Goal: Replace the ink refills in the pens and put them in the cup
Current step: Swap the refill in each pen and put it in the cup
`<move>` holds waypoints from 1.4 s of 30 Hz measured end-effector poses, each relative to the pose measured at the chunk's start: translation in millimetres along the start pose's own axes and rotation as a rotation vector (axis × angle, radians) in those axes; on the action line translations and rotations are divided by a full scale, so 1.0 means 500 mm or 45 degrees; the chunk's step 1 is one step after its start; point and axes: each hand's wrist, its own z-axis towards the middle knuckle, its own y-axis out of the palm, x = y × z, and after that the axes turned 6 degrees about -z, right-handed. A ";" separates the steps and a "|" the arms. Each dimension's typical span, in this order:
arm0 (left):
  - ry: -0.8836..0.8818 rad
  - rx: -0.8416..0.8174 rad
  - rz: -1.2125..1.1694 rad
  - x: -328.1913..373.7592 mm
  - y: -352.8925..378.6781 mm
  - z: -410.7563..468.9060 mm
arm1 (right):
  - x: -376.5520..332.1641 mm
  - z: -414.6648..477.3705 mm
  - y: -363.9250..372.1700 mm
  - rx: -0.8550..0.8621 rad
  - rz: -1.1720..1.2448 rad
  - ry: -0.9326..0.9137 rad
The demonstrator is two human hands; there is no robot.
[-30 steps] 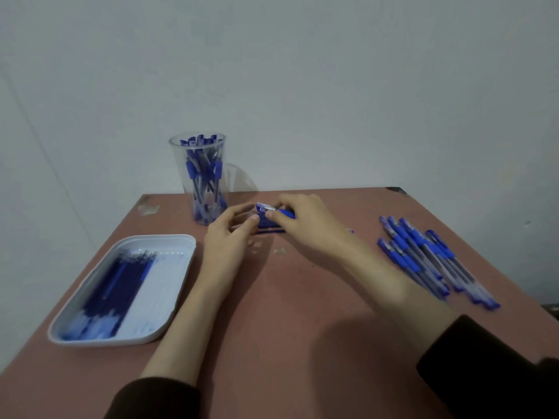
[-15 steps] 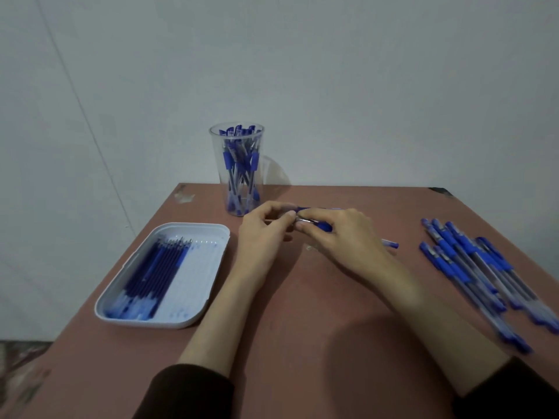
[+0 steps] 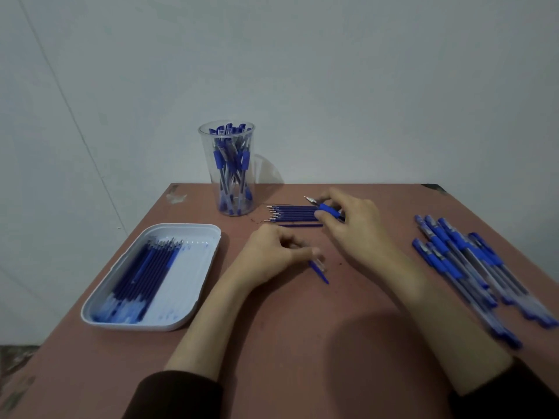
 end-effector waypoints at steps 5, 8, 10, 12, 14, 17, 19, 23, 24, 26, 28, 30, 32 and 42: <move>0.118 0.192 -0.264 0.006 0.008 0.001 | -0.017 -0.002 0.003 -0.079 0.569 0.153; 0.103 0.223 -0.721 0.017 0.000 0.007 | -0.039 -0.002 -0.002 -0.274 1.011 0.372; 0.130 0.153 -0.875 0.013 -0.003 0.008 | -0.048 -0.004 -0.005 -0.390 1.176 0.437; 0.128 0.191 -0.980 0.014 -0.004 0.006 | -0.053 -0.008 -0.004 -0.526 1.289 0.459; 0.122 0.199 -1.032 0.017 -0.003 0.005 | -0.055 -0.011 -0.001 -0.621 1.391 0.485; 0.143 0.210 -1.054 0.017 -0.003 0.007 | -0.055 -0.011 0.004 -0.643 1.441 0.461; 0.135 0.250 -1.076 0.016 -0.005 0.009 | -0.055 -0.012 0.009 -0.583 1.388 0.412; 0.146 0.306 -1.113 0.012 -0.008 0.008 | -0.059 -0.018 0.021 -0.423 1.303 0.330; 0.153 0.311 -1.110 0.012 -0.008 0.008 | -0.059 -0.019 0.023 -0.392 1.282 0.317; 0.170 0.315 -1.109 0.014 -0.007 0.008 | -0.058 -0.020 0.024 -0.349 1.242 0.296; 0.164 0.351 -1.123 0.015 -0.007 0.008 | -0.057 -0.022 0.026 -0.306 1.182 0.223; 0.135 0.406 -1.154 0.010 -0.008 0.009 | -0.058 -0.025 0.024 -0.224 1.078 0.121; 0.093 0.408 -1.194 0.010 -0.007 0.008 | -0.061 -0.027 0.025 -0.124 0.953 0.053; 0.022 0.361 -1.347 0.027 -0.011 0.006 | -0.042 -0.010 0.030 0.150 0.603 0.090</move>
